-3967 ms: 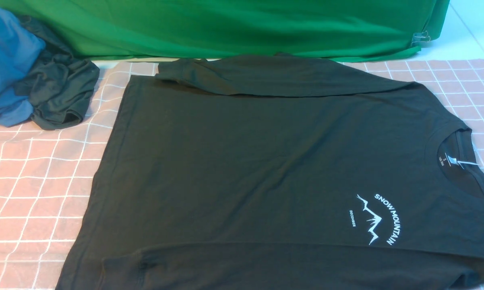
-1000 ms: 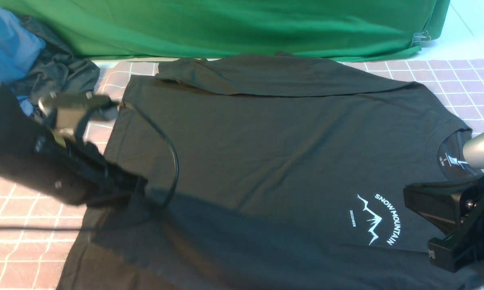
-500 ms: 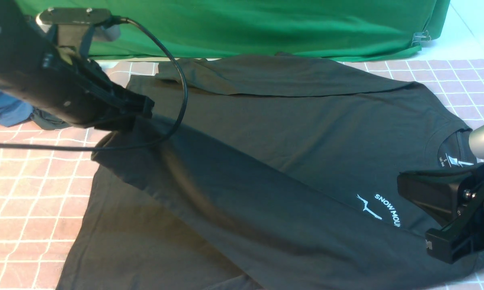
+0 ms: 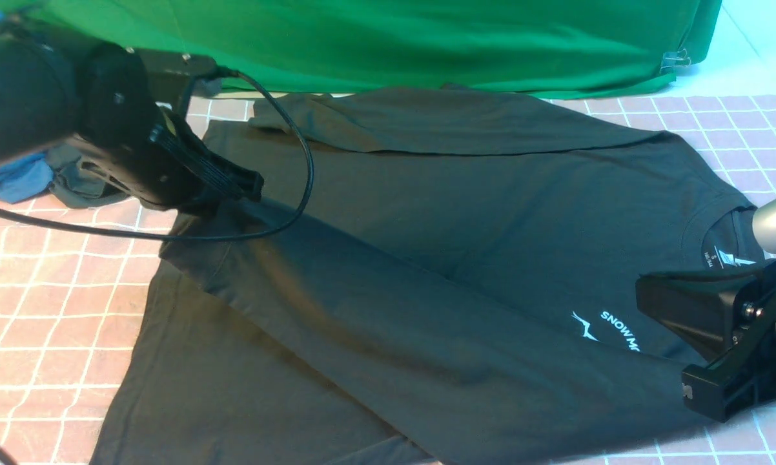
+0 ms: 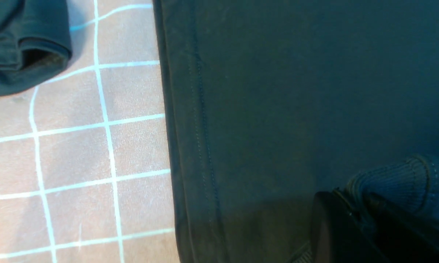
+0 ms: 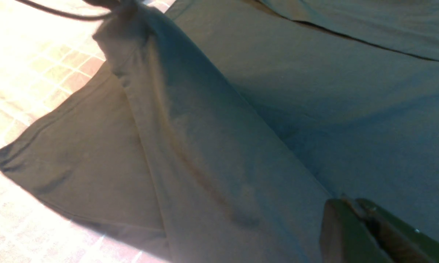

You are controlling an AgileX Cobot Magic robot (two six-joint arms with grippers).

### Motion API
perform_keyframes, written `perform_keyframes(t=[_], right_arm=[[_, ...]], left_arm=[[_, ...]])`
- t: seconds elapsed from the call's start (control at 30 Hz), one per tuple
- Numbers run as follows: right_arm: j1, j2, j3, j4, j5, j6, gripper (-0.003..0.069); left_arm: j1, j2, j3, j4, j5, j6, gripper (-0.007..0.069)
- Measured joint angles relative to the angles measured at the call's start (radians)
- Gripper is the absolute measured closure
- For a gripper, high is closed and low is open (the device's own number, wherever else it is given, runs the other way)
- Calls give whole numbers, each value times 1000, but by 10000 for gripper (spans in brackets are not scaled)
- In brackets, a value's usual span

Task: Fold a long-sleeved shirt over a pink coffee tablecloth.
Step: 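Fold the left side of the black T-shirt inward over its body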

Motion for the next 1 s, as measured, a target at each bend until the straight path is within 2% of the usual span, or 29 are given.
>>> perform_keyframes(t=[0.4, 0.8, 1.0], right_arm=[[0, 0, 0, 0, 0, 0, 614], [0, 0, 0, 0, 0, 1, 613], [0, 0, 0, 0, 0, 1, 613]], left_arm=[[0, 92, -76, 42, -79, -14, 576], [0, 221, -169, 57, -87, -14, 568], [0, 228, -178, 103, -136, -35, 393]])
